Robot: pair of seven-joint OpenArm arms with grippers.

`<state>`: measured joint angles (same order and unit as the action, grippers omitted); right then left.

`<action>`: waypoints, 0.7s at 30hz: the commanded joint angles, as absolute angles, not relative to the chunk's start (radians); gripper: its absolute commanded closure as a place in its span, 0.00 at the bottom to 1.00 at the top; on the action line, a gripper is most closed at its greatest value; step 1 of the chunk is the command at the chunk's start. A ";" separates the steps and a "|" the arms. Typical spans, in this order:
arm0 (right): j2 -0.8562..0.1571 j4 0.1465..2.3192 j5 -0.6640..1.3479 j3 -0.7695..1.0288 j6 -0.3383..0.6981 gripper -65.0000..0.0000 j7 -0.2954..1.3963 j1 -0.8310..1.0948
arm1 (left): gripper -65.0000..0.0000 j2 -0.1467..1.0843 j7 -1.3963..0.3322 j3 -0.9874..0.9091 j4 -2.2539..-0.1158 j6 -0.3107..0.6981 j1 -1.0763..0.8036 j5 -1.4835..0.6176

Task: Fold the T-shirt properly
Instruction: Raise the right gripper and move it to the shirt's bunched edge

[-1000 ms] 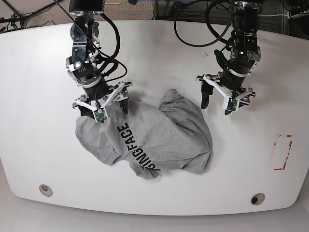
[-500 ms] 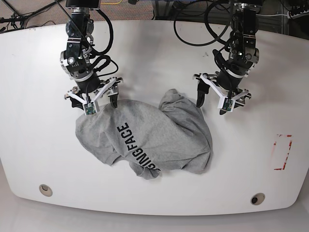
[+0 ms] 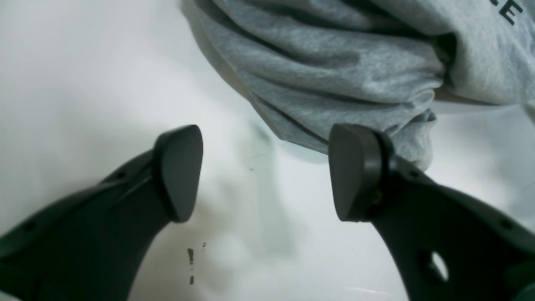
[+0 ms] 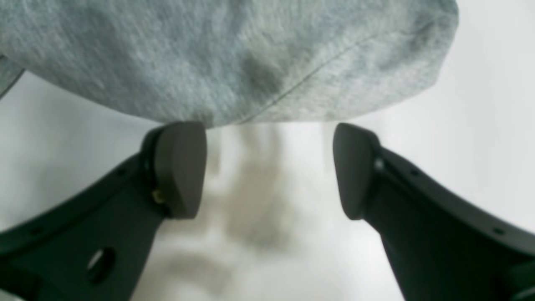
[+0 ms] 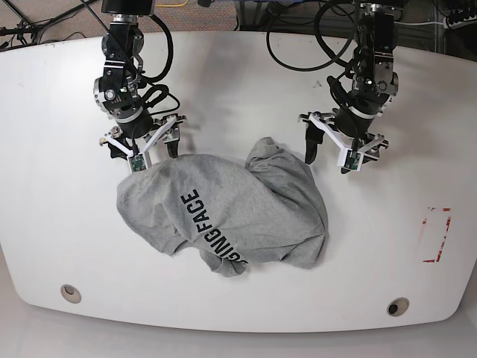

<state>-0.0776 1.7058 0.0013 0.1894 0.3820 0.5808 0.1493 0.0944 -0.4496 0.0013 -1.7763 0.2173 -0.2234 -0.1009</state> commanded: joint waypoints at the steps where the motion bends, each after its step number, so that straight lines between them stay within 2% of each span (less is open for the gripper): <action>1: -0.086 1.709 0.010 0.193 0.385 0.32 0.560 0.119 | 0.32 0.095 -0.429 -0.004 -1.797 0.217 -0.217 -0.103; 9: -0.121 1.564 0.005 0.230 0.405 0.31 0.566 -0.016 | 0.32 0.095 -0.439 -0.011 -1.806 0.226 -0.211 -0.105; 21: -0.145 1.464 -0.017 0.230 0.455 0.31 0.558 -0.107 | 0.31 0.092 -0.445 0.013 -1.792 0.225 -0.196 -0.103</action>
